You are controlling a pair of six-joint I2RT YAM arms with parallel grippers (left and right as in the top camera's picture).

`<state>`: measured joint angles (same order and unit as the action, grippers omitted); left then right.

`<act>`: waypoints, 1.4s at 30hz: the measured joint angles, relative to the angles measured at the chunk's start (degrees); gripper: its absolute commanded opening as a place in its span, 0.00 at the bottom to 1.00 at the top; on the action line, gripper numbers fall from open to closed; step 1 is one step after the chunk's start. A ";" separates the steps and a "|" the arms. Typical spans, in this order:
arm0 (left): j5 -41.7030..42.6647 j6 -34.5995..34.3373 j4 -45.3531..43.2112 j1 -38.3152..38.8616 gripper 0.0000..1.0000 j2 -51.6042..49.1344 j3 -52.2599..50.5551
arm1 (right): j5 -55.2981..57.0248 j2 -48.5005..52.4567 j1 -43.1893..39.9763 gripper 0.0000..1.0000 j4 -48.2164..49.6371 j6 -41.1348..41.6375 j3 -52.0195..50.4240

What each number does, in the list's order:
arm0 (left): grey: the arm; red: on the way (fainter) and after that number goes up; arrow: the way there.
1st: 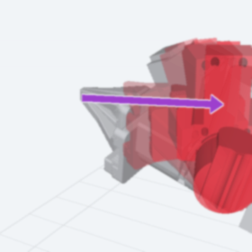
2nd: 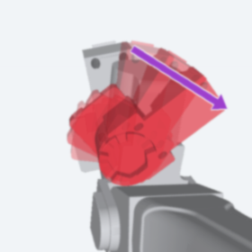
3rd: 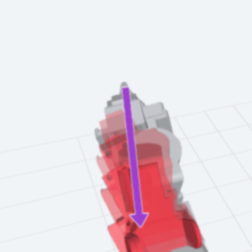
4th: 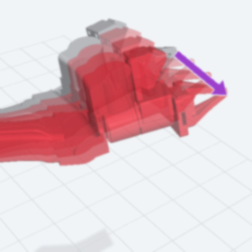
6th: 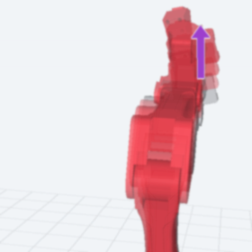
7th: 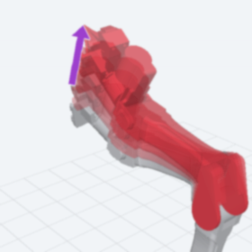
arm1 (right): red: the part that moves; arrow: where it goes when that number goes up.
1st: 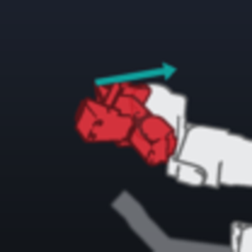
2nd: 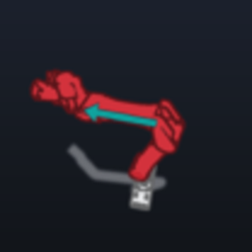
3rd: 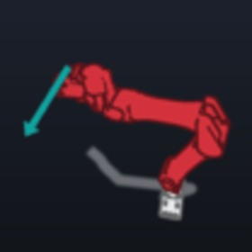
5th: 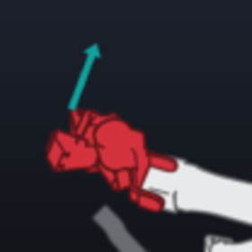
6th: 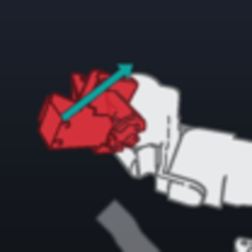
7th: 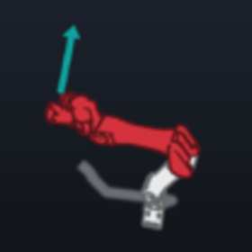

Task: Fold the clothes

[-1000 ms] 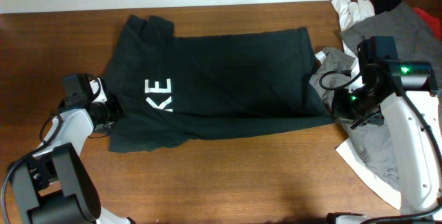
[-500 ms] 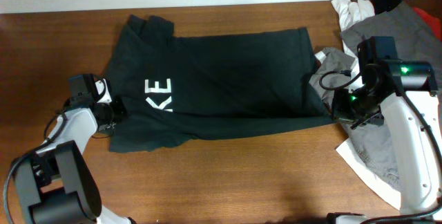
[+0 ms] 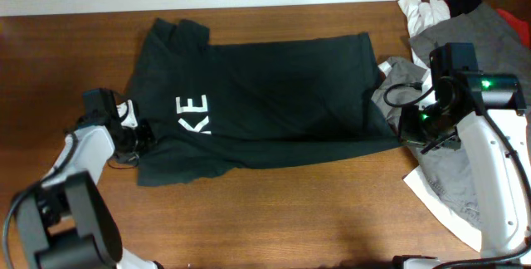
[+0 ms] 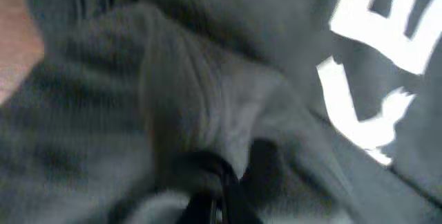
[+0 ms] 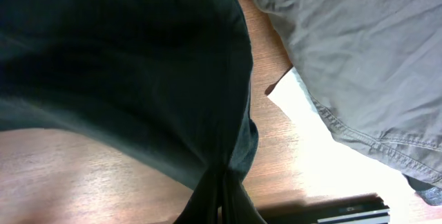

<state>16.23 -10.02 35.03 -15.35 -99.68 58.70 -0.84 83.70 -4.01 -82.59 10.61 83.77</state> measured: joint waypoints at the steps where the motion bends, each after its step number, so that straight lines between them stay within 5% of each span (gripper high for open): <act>1: 0.39 -0.02 2.97 -0.20 0.00 1.81 1.03 | 0.00 0.00 0.00 0.04 0.00 0.13 0.00; 10: 1.84 0.00 17.05 -8.98 0.00 19.93 6.34 | 0.20 0.00 -0.02 0.04 0.15 1.25 0.00; 20: 4.81 0.00 18.03 -17.03 0.00 28.57 6.36 | 0.42 0.00 -1.01 0.04 -1.16 2.27 0.00; 28: 6.32 -0.04 8.85 -12.98 0.00 25.99 6.36 | 0.44 3.02 -1.01 0.04 6.21 0.92 0.00; 42: 6.29 -0.07 -6.95 -4.68 0.00 4.11 6.36 | 0.66 19.76 -1.09 0.04 23.30 -3.50 -0.04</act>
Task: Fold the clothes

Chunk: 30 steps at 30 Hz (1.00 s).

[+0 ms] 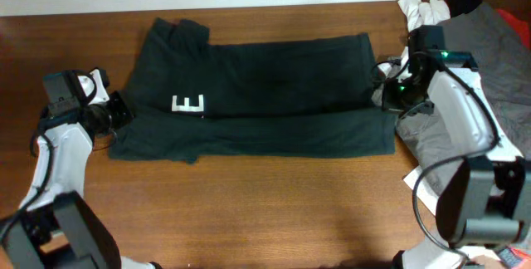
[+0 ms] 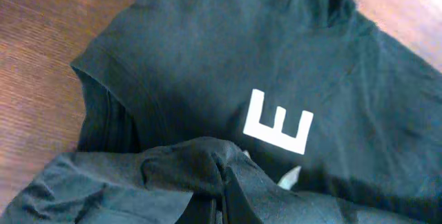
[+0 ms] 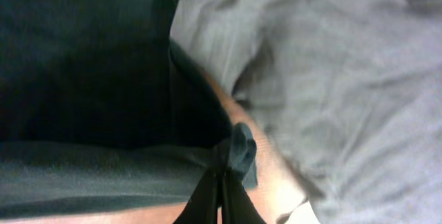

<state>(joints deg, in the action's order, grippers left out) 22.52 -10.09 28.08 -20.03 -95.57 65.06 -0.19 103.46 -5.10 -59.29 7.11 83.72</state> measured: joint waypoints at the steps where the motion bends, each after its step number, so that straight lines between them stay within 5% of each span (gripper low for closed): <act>1: 0.00 0.02 -0.94 0.00 0.00 -1.53 0.00 | 0.02 1.29 -0.02 0.04 0.90 -0.20 0.00; 13: 0.00 0.00 -6.51 0.59 0.05 -5.73 0.00 | 0.20 5.90 0.00 0.04 5.95 -0.92 0.00; 15: 0.00 0.00 -8.59 1.40 0.07 -5.75 0.00 | 0.20 6.12 0.00 0.12 6.34 -0.92 0.00; 16: -0.02 0.00 -9.31 1.73 0.14 -5.75 0.00 | 0.20 6.23 0.00 0.24 6.51 -0.98 0.00; 21: -0.02 -0.26 -12.70 3.21 0.63 -6.03 0.00 | 0.39 6.34 -0.02 0.48 7.02 -0.94 0.00; 26: -0.46 0.17 -3.28 3.19 0.79 -6.05 0.15 | 1.09 6.34 -0.07 0.48 3.13 -1.14 0.00; 30: -2.93 0.22 5.79 3.19 0.79 -6.14 0.17 | 1.20 6.34 -0.04 0.47 -1.92 -1.14 0.00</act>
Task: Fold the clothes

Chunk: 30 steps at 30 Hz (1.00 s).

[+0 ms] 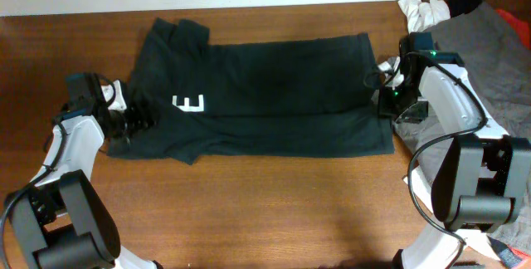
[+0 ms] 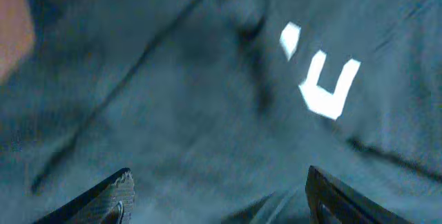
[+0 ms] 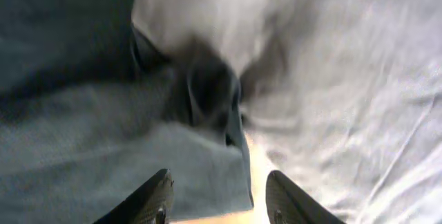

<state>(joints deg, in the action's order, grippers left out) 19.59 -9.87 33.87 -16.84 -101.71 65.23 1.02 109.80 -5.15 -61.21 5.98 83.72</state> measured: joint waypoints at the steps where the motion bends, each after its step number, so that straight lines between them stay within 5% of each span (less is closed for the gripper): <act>1: -0.28 0.00 0.74 0.00 0.78 0.00 0.00 | -0.02 0.00 0.00 0.46 -0.44 0.02 0.00; 4: -0.98 0.07 2.12 0.00 0.65 0.00 0.00 | -0.39 0.00 0.22 0.39 -1.57 -0.07 -0.52; 9: -1.44 0.02 0.66 0.00 0.59 0.00 -0.50 | -0.63 0.07 1.01 0.39 0.83 -0.26 -3.93; 20: -1.60 0.02 -6.51 0.00 0.54 -3.41 -5.75 | -0.90 0.11 1.57 0.38 5.40 -0.87 -8.00; 30: -11.98 -1.40 5.79 -2.03 0.55 -3.87 -3.34 | -1.40 0.11 1.57 0.39 2.14 -1.09 -8.00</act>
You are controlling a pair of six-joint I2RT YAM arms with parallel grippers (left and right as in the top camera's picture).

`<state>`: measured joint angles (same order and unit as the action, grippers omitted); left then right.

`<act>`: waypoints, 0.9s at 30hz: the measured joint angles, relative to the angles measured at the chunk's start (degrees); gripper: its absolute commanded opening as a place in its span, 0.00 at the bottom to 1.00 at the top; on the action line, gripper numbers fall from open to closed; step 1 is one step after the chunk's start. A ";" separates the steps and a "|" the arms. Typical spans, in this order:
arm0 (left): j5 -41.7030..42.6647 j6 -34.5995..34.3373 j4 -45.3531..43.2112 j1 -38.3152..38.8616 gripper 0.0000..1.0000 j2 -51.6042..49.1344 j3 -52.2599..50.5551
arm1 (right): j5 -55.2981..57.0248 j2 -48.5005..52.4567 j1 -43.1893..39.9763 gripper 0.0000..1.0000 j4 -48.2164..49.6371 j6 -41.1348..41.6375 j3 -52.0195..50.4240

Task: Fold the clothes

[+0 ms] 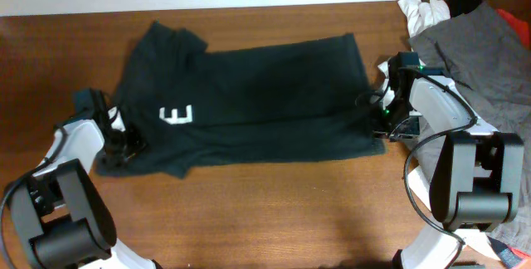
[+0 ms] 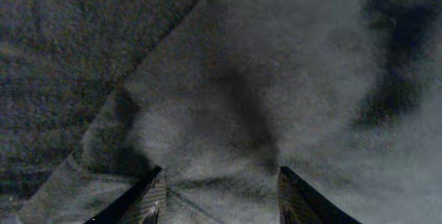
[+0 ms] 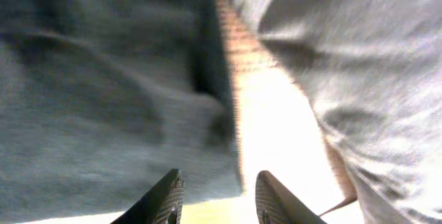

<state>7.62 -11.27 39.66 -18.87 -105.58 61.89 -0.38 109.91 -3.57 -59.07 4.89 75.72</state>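
Observation:
A dark T-shirt (image 1: 257, 103) with a white letter E (image 1: 178, 114) lies across the table, its near part folded over lengthwise. My left gripper (image 1: 119, 139) rests open at the shirt's near left corner; in the left wrist view the gripper (image 2: 224, 200) has dark fabric (image 2: 242, 99) filling the frame. My right gripper (image 1: 383, 119) sits open at the shirt's near right corner. In the right wrist view this gripper (image 3: 219, 200) straddles the shirt's edge (image 3: 207, 134), with bare table to the right.
A heap of clothes lies at the back right: a grey garment (image 1: 473, 45), a white one (image 1: 419, 7) and a black piece. The grey garment (image 3: 359, 79) lies close beside my right gripper. Brown tabletop (image 1: 274, 211) runs along the front.
The shirt has shifted left and turned slightly, its right end now nearer the front. Both grippers stay open and sit a little nearer the front on the shirt's corners.
First both grippers were shut on the near corners of the flat shirt, the letters KE showing. Then the near part lay folded over, only the E showing, grippers still shut. Then both were open, the fabric let go. Now the folded shirt lies further left.

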 measured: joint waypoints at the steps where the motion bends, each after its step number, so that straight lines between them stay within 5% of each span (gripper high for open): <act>1: -0.90 -0.39 0.81 -1.07 0.56 0.04 0.00 | -0.57 0.00 0.00 0.39 -0.46 -0.13 -0.02; 27: -1.92 -1.81 1.68 -4.39 0.62 0.26 0.00 | -6.62 0.09 5.55 0.38 20.24 -2.14 -0.26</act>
<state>5.69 -13.08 41.34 -23.27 -105.32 61.89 -7.01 110.00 1.98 -38.83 2.74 75.46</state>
